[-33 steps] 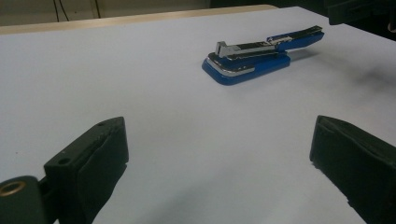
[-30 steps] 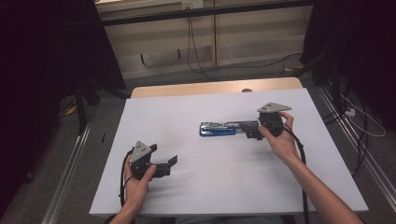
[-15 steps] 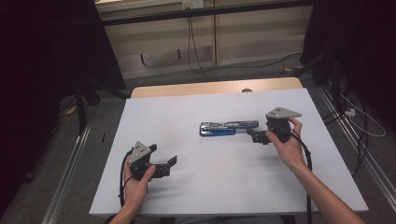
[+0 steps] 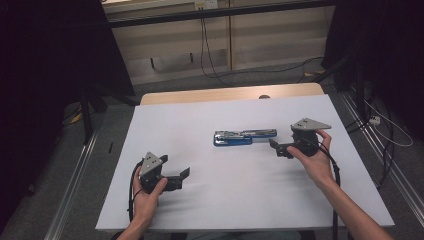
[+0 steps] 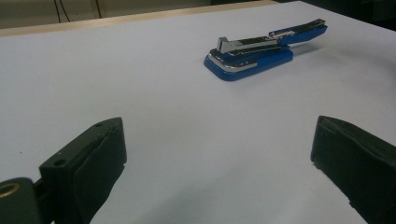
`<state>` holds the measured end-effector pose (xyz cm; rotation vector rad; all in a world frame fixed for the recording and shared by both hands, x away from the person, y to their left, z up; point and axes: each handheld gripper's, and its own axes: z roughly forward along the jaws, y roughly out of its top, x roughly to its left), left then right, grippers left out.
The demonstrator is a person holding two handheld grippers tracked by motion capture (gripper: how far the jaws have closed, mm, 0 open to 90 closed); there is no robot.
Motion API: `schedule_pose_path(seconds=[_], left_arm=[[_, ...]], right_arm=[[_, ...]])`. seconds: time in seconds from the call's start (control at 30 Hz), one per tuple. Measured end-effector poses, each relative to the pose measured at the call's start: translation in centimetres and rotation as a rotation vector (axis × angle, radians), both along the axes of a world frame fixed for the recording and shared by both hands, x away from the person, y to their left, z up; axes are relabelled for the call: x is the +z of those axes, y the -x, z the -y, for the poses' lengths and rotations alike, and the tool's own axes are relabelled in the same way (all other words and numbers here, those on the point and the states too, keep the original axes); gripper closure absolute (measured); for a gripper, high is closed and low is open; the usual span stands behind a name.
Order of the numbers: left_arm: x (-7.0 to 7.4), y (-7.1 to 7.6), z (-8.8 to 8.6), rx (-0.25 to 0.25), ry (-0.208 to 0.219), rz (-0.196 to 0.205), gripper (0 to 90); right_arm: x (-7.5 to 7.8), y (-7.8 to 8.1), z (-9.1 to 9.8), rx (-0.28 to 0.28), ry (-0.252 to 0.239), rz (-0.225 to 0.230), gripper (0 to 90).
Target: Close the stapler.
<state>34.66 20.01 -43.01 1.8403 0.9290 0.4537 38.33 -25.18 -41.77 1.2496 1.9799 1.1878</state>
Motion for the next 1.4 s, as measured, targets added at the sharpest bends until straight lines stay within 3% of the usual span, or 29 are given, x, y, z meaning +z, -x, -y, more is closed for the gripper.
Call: schedule_pose_path(seconds=[0.1,0.3,0.37,0.43,0.63,1.0,1.13,1.2,1.4], left_arm=[[0.1,0.0,0.1,-0.015,-0.014,0.013,3.8],[0.0,-0.5,0.6,-0.013,-0.006,0.014,4.8],[0.0,-0.8,0.9,-0.007,0.013,-0.004,5.1],[-0.1,-1.0,1.2,-0.013,-0.002,0.005,5.5],[-0.3,-1.7,2.2,-0.047,-0.031,0.011,6.6],[-0.2,-3.6,3.7,-0.034,-0.05,0.031,8.3],[0.3,-4.2,4.7,-0.06,-0.056,0.066,8.1],[0.3,-4.6,5.3,-0.072,-0.059,0.073,7.4],[-0.1,-5.4,6.7,-0.086,-0.081,0.067,5.7]], right_arm=[[-0.1,0.0,0.0,-0.008,-0.044,-0.024,4.4],[-0.5,0.8,0.1,0.005,-0.024,0.01,3.9],[-0.8,0.9,0.4,0.006,-0.027,-0.001,3.7],[-1.2,0.9,0.6,-0.003,-0.024,-0.013,4.2],[-1.4,0.7,0.8,0.014,0.002,-0.006,14.4],[-1.9,0.2,0.6,0.041,0.006,-0.034,29.3],[-1.8,0.1,0.6,0.048,0.008,-0.029,34.1],[-1.9,0.1,0.7,0.047,-0.012,-0.036,36.5],[-2.2,-0.1,0.4,0.057,-0.007,-0.068,47.6]])
